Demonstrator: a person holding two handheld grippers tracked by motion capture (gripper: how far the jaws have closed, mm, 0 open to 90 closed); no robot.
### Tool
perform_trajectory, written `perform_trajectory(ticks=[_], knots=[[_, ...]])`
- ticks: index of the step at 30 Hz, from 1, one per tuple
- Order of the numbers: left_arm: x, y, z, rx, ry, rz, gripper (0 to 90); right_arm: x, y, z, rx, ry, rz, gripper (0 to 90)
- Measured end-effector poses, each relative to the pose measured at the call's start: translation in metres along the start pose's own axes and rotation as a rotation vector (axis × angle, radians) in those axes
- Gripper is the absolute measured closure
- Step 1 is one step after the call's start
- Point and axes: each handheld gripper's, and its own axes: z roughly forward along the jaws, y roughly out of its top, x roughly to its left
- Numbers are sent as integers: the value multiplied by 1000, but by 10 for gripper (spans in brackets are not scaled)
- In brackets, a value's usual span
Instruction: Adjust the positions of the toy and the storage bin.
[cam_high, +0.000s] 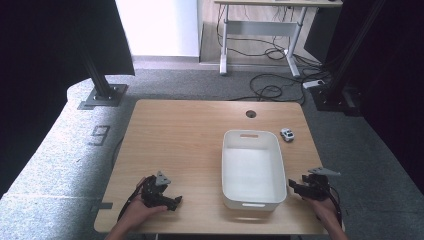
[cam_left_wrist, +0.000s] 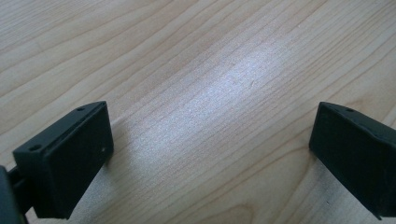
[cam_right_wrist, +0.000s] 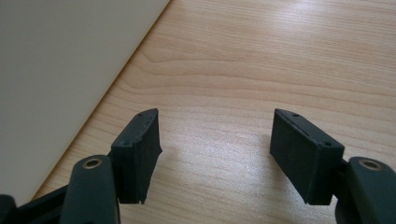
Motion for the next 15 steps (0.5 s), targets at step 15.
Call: perform_trajectory(ticks=[15], knots=[[3,1,2,-11,0,-2,0,2,-1,1,13,-3,-15,316]])
